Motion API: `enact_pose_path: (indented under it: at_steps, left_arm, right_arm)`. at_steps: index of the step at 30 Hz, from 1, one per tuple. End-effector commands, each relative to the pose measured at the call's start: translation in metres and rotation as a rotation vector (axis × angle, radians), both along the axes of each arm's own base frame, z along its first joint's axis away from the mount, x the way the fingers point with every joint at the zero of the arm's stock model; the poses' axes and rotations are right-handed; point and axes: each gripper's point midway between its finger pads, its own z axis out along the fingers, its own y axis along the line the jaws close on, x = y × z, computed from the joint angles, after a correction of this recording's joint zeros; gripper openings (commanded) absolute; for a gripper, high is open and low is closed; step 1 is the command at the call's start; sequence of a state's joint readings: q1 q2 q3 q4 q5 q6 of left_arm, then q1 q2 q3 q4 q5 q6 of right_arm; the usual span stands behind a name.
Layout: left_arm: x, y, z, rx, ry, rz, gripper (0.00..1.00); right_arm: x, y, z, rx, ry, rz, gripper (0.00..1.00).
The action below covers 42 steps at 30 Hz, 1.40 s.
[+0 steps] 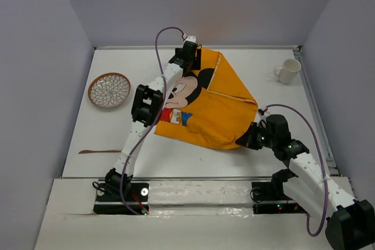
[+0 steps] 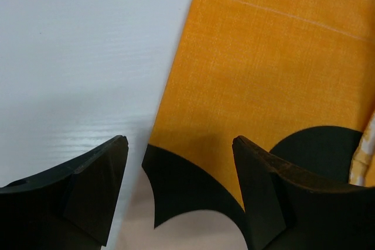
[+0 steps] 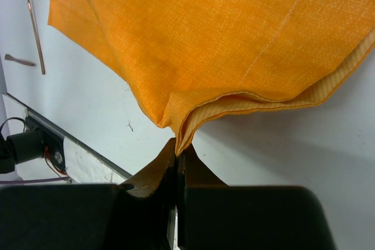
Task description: Set the dinner table for one person
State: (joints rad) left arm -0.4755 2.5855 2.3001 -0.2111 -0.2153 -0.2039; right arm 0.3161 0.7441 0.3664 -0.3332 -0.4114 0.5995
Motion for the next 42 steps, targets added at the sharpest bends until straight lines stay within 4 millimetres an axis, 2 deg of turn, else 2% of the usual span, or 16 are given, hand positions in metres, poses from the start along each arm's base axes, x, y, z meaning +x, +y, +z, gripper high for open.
enact_pose_path:
  at_steps: [1, 2, 3, 5, 6, 7, 8, 12, 17, 25, 28, 30, 31, 39, 40, 42]
  left_arm:
    - [0.005, 0.008, 0.004, 0.076, 0.025, 0.006, 0.82]
    - [0.006, 0.006, 0.003, 0.073, 0.028, 0.000, 0.81]
    - [0.014, 0.003, 0.020, 0.052, -0.010, 0.005, 0.78]
    - [0.015, 0.003, 0.001, 0.065, 0.019, 0.010, 0.68]
    - [0.021, 0.001, 0.014, 0.051, -0.016, 0.016, 0.63]
    - [0.019, 0.005, 0.003, 0.065, 0.007, 0.026, 0.60]
    - [0.023, 0.005, 0.015, 0.063, -0.024, 0.033, 0.56]
    - [0.023, 0.010, 0.009, 0.089, -0.021, 0.050, 0.43]
    - [0.019, 0.013, 0.003, 0.076, 0.013, 0.054, 0.64]
    - [0.003, 0.012, -0.030, 0.062, 0.133, -0.020, 0.52]
    - [-0.003, 0.015, -0.041, 0.073, 0.172, -0.029, 0.34]
    - [-0.004, 0.022, -0.044, 0.089, 0.186, -0.012, 0.07]
    - [-0.004, 0.026, -0.043, 0.097, 0.186, -0.001, 0.00]
    - [0.002, 0.058, -0.009, 0.143, 0.151, 0.107, 0.00]
    - [0.005, 0.061, 0.005, 0.133, 0.125, 0.120, 0.00]
    - [0.003, 0.069, 0.005, 0.148, 0.138, 0.137, 0.00]
  right_arm:
    - [0.007, 0.000, 0.006, -0.003, -0.031, -0.014, 0.00]
    - [0.007, 0.001, 0.007, 0.001, -0.032, -0.012, 0.00]
    - [0.007, 0.000, 0.006, 0.000, -0.034, -0.016, 0.00]
    - [0.008, 0.000, 0.009, 0.007, -0.051, -0.019, 0.00]
    - [0.009, 0.000, 0.009, 0.008, -0.054, -0.024, 0.00]
    - [0.009, 0.000, 0.010, 0.008, -0.061, -0.027, 0.00]
    - [0.011, 0.000, 0.012, 0.016, -0.072, -0.031, 0.00]
    - [0.014, -0.001, 0.016, 0.021, -0.092, -0.045, 0.00]
    - [0.018, 0.002, 0.026, 0.033, -0.117, -0.042, 0.00]
    - [0.018, 0.002, 0.033, 0.048, -0.132, -0.047, 0.00]
    - [0.018, 0.001, 0.033, 0.051, -0.134, -0.060, 0.00]
    - [0.020, -0.001, 0.033, 0.045, -0.142, -0.077, 0.00]
    - [0.021, -0.002, 0.033, 0.043, -0.144, -0.084, 0.00]
    - [0.038, -0.024, 0.024, -0.056, -0.163, -0.205, 0.00]
    - [0.043, -0.030, 0.019, -0.092, -0.160, -0.238, 0.00]
    - [0.055, -0.035, 0.022, -0.121, -0.184, -0.269, 0.00]
